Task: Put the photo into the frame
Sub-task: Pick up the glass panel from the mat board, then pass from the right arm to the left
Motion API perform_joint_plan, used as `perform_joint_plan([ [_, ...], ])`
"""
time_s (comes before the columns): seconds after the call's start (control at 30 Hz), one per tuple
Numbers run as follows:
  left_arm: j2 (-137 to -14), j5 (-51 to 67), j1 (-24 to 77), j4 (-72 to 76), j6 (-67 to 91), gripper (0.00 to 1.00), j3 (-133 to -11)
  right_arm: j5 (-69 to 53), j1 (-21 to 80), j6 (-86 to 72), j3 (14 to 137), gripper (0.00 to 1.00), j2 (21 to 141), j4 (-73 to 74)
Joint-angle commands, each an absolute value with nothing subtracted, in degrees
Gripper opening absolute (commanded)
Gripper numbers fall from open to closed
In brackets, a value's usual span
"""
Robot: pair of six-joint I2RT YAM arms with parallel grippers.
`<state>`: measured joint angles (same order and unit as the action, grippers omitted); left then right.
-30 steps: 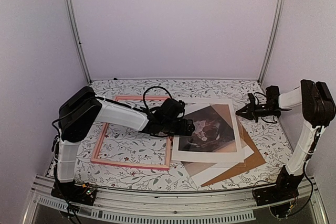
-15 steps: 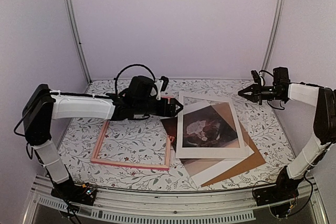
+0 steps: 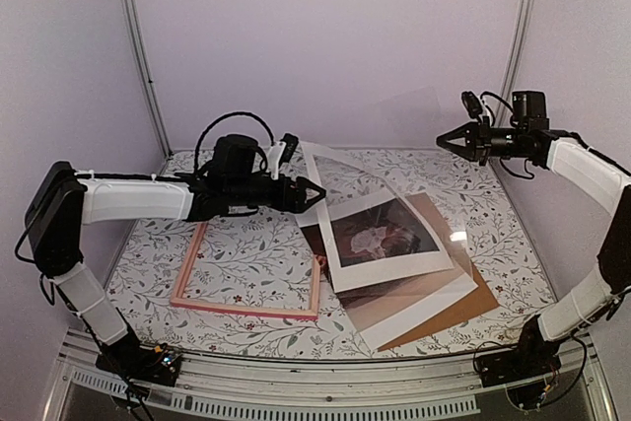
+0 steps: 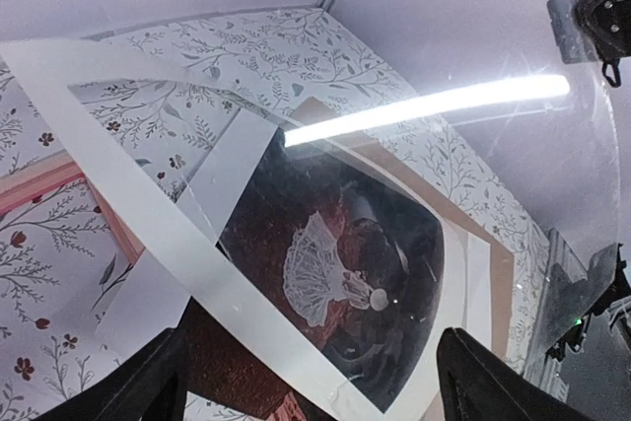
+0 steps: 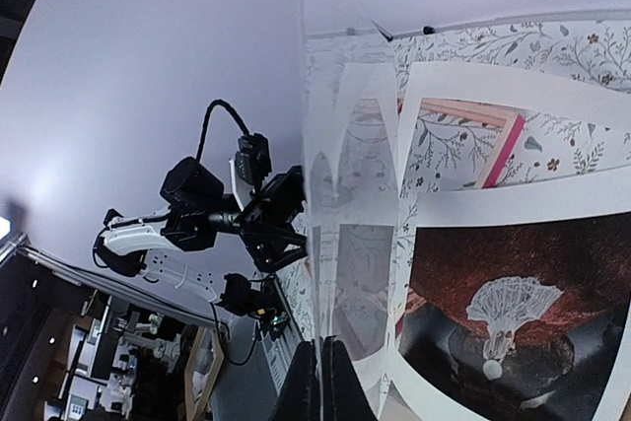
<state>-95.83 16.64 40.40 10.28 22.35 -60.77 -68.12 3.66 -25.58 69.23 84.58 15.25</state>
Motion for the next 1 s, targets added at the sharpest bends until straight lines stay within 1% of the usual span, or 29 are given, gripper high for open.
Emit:
perform_joint_plan([
  [0.0, -93.7, 19.1, 39.5, 13.2, 21.0, 0.89, -60.0, -58.1, 3.6, -20.5, 75.9, 0.00, 83.3, 25.9],
  [0.13, -95.7, 18.8, 39.5, 13.0, 23.4, 0.88, -59.9, -48.7, 3.6, -18.1, 77.8, 0.00, 83.8, 31.0],
  [0.2, -97.2, 19.2, 39.6, 13.2, 24.8, 0.87, -59.9, -47.2, 3.6, -17.4, 77.7, 0.00, 83.7, 31.6],
  [0.5, -104.4, 18.5, 39.9, 12.6, 27.7, 0.86, -62.9, -52.9, 3.5, -18.5, 77.2, 0.00, 83.3, 30.7],
  [0.73, -111.3, 22.4, 40.4, 12.4, 29.6, 0.84, -67.9, -55.4, 2.8, -18.5, 76.7, 0.00, 82.1, 31.4],
  [0.97, -116.0, 26.1, 40.4, 14.8, 31.5, 0.86, -70.6, -59.7, 0.9, -18.8, 76.5, 0.00, 81.1, 31.4],
])
